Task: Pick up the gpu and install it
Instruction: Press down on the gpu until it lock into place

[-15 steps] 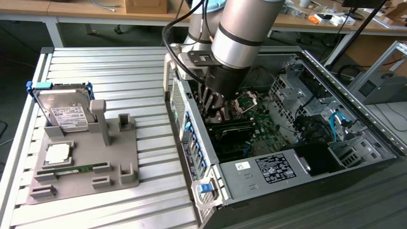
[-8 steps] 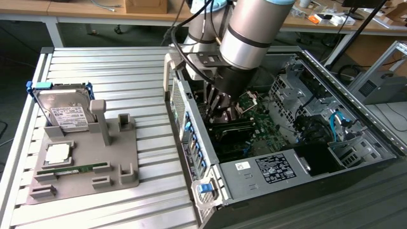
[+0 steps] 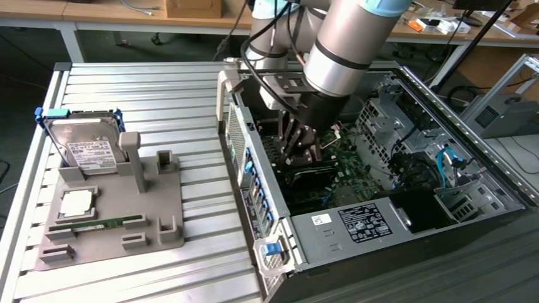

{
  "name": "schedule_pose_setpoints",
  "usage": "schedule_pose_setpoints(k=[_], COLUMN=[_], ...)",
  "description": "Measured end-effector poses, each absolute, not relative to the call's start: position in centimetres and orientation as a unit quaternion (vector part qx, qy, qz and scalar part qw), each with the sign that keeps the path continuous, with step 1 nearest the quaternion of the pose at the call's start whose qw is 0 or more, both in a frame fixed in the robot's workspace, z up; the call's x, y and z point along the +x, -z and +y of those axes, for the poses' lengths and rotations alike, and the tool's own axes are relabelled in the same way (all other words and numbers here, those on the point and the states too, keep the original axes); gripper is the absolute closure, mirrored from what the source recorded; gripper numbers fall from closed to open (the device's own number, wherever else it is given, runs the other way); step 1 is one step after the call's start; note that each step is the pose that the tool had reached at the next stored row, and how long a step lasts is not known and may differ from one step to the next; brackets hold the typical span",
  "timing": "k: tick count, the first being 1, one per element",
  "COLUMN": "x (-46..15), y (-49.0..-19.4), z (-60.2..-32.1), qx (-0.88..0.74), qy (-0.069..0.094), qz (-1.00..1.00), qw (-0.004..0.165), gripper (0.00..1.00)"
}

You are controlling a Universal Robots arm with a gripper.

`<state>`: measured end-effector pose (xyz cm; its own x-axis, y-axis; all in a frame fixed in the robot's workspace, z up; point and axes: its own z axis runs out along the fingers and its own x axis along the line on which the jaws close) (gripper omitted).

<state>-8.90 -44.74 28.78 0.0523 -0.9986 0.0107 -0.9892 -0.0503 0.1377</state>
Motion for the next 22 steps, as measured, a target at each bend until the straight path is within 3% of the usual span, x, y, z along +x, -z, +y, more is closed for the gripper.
schedule_pose_setpoints(k=[22], x=[-6.5], y=[-26.8], z=[-44.7], qx=[0.725], qy=[0.051], qz=[-0.684], qw=[0.061], gripper=[0.89])
